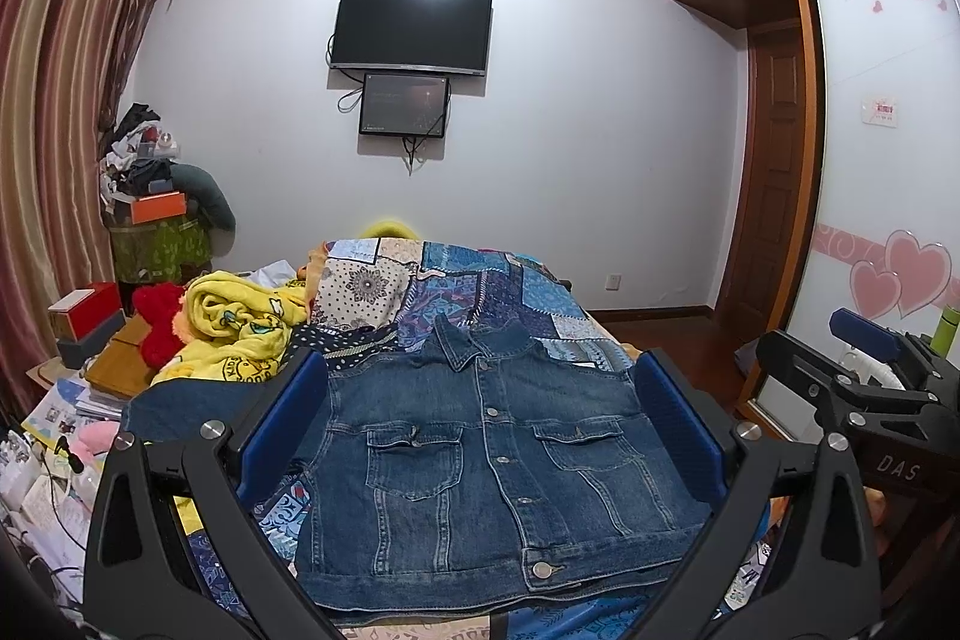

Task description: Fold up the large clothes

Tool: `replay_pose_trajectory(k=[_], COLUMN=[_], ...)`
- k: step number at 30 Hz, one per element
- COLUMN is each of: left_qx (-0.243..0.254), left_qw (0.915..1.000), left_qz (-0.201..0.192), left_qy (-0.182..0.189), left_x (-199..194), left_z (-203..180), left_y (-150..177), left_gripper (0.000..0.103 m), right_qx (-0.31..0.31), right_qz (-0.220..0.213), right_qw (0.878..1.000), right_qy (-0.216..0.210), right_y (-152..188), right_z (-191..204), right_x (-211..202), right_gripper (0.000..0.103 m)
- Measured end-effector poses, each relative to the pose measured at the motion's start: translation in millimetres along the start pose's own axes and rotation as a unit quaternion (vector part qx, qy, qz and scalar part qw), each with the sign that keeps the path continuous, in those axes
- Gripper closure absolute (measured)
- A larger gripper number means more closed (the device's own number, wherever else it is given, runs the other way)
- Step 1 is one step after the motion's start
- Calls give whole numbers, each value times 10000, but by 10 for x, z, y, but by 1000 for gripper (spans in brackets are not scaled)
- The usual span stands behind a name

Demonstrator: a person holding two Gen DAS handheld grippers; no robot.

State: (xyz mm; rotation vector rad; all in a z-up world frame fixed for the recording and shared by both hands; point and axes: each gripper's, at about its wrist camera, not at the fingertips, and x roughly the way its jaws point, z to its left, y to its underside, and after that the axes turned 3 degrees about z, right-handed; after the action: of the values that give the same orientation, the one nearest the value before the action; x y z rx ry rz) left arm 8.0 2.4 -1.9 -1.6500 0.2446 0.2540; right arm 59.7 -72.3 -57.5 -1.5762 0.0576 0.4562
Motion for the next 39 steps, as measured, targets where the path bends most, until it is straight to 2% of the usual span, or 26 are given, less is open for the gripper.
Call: replay_pose_trajectory(k=[39], left_qx=[-100], left_qw=[9999], left_qz=[83], left_qy=[-73], left_x=[140], left_z=[91], left_y=[26], left_gripper=[0], right_qx=[-53], right_qz=[99], right_qw=[9999], right_qy=[-4], right_y=[21], right_z=[20], right_x=[70], right_gripper=[0])
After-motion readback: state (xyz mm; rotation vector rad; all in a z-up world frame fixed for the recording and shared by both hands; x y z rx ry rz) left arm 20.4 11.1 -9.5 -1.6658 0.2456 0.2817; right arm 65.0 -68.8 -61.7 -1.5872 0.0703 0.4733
